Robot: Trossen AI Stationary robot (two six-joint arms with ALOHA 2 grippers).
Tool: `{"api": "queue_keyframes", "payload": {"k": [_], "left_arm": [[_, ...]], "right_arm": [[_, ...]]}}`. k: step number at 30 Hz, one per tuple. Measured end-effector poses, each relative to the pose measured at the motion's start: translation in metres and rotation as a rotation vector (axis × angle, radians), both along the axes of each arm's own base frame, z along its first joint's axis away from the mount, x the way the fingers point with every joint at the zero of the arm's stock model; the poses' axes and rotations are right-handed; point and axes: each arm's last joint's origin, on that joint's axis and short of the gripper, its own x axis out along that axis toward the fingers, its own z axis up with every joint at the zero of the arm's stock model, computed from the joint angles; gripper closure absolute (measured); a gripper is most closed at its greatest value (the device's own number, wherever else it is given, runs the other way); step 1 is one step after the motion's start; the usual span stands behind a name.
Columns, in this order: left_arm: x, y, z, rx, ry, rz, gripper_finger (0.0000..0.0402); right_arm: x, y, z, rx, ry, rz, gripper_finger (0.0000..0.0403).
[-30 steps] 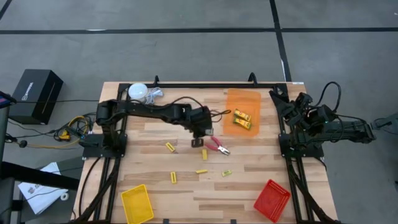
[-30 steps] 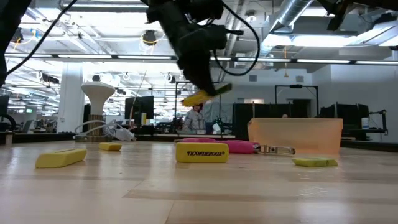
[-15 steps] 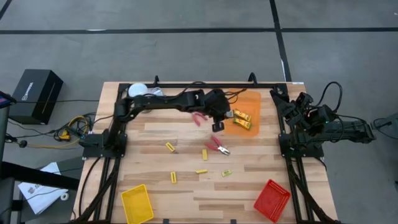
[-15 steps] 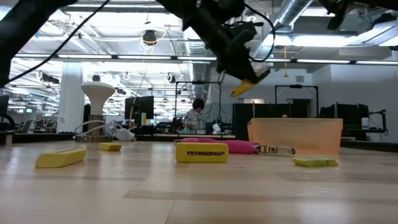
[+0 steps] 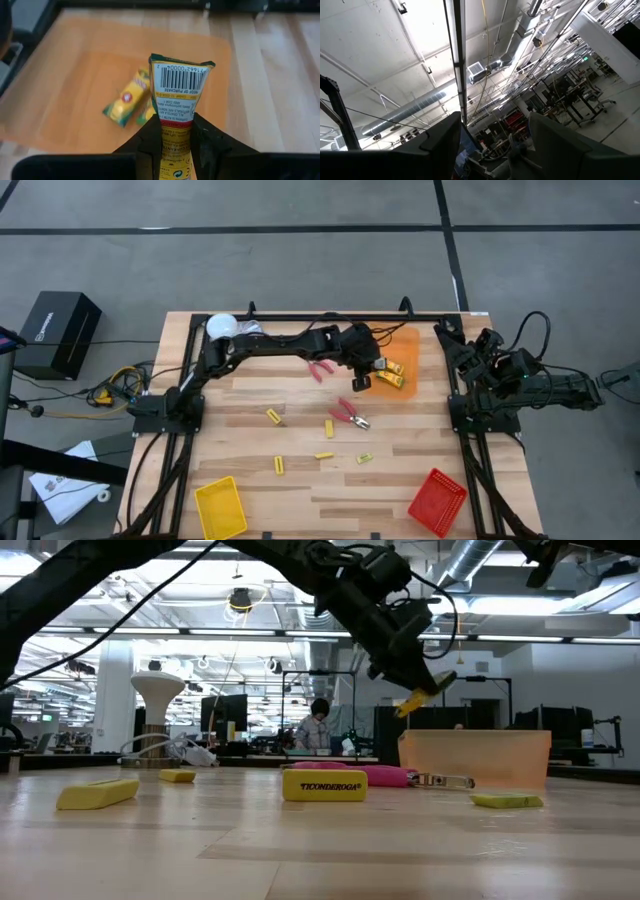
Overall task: Pick & Place School Supplies
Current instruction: Put the yellow crayon bag into the orange bin
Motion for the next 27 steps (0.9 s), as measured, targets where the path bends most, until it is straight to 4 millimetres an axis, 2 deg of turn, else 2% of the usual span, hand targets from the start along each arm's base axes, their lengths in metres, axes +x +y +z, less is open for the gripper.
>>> {"api": "queue_keyframes", "payload": {"k": [9,18,20,27], "left_arm": [[0.003,0.017,0.009,-0.042,-0.121,0.022,0.0336],[0.011,0.017,0.017,-0.133,-0.269,-0.014,0.0336],[0.012,0.018,0.014,-0.161,-0.266,0.001,0.0336],[0.021,0.020,-0.020,-0.228,-0.215,0.024,0.0336]], "right_arm": [[0.000,0.000,0.000,0.001,-0.001,0.001,0.0178],[0.000,0.000,0.000,0.001,-0.001,0.001,0.0178],[0.000,0.000,0.000,0.001,-0.001,0.001,0.0178],[0.000,0.000,0.000,0.002,0.000,0.001,0.0178]]}}
